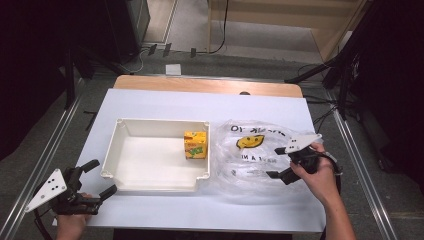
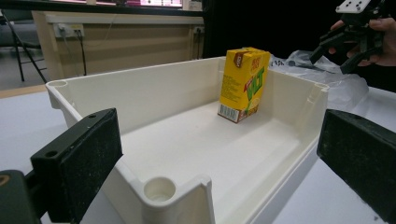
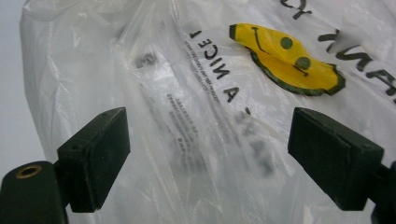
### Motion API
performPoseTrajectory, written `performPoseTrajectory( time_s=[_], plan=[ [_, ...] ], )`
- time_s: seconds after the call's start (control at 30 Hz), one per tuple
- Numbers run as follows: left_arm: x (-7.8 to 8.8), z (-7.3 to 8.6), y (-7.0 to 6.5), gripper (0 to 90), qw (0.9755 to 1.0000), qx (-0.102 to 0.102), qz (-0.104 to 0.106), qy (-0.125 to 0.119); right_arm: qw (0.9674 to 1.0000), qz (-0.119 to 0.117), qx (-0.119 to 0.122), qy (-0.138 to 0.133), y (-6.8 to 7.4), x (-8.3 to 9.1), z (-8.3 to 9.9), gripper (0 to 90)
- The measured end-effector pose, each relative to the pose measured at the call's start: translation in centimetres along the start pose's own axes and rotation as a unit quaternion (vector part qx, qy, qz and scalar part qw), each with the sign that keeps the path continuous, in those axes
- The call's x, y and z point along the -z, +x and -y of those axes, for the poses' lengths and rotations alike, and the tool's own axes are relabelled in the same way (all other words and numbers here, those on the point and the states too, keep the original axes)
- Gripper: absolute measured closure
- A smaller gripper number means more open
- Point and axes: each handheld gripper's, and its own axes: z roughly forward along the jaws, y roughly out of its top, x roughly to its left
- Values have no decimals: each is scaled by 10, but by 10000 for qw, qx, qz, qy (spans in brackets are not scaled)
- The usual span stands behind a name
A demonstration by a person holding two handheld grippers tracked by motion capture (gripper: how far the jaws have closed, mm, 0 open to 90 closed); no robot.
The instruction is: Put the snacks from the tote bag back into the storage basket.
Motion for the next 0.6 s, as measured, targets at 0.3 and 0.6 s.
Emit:
performPoseTrajectory(
  time_s=[0.3,0.6],
  plan=[
    [0,0,0,6,10000,-19,-7,12,9988,40,-289,-403,-1,8,23,135],
    [0,0,-1,6,10000,-45,-8,26,9956,277,-527,-722,1,13,49,134]
  ],
)
